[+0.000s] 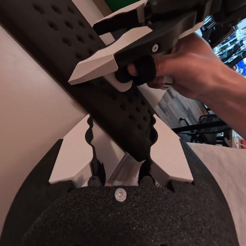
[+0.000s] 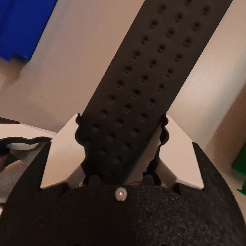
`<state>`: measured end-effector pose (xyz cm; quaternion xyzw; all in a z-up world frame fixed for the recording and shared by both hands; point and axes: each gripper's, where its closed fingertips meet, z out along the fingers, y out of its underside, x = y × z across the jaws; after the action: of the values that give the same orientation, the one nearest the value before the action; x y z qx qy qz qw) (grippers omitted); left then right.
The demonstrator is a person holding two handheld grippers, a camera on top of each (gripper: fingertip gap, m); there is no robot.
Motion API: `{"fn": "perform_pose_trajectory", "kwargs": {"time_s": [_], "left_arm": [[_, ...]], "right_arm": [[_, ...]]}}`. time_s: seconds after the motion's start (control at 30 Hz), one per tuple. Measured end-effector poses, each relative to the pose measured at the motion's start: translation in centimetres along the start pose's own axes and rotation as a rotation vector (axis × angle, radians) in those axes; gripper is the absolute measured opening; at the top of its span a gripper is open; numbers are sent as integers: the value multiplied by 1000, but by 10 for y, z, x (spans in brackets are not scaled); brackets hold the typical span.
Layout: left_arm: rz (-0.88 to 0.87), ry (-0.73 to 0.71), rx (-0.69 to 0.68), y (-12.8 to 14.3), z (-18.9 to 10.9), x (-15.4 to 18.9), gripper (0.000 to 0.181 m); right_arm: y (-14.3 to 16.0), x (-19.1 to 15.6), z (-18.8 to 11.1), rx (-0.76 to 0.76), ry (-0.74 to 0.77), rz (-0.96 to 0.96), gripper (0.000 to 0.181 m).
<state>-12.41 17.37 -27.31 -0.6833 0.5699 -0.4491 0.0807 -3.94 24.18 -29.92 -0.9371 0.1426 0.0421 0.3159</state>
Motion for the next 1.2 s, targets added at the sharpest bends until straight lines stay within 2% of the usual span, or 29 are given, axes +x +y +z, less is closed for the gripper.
{"fn": "perform_pose_trajectory", "kwargs": {"time_s": [0.1, 0.27, 0.5, 0.67, 0.73, 0.8, 0.93, 1.03, 1.13, 1.2], "left_arm": [[12, -18, -3, 3, -4, -8, 87], [8, -77, -16, 3, -11, -20, 88], [72, -224, -44, 6, -11, -30, 88], [-36, -158, -17, 0, -19, -30, 87], [-48, -180, 51, -15, -37, -33, 86], [-46, -222, 151, -37, -67, -37, 86], [-45, -359, 319, -72, -143, -64, 85], [-103, -486, 289, -73, -187, -115, 84], [-189, -580, 219, -70, -207, -167, 83], [-230, -596, 190, -76, -205, -191, 83]], "right_arm": [[-2, -8, 6, -39, 28, -27, 121], [-10, -19, 13, -12, 10, -47, 121], [-19, -28, 21, -47, -34, -84, 121], [-19, -28, 15, 35, -69, -63, 118], [-27, -27, -2, 89, -100, -55, 101], [-43, -33, -32, 207, -172, -89, 75], [-64, -27, -84, 373, -170, -202, 74], [-69, -20, -106, 399, -134, -248, 63], [-74, -17, -118, 440, -113, -238, 58], [-75, -20, -118, 463, -134, -203, 53]]}}
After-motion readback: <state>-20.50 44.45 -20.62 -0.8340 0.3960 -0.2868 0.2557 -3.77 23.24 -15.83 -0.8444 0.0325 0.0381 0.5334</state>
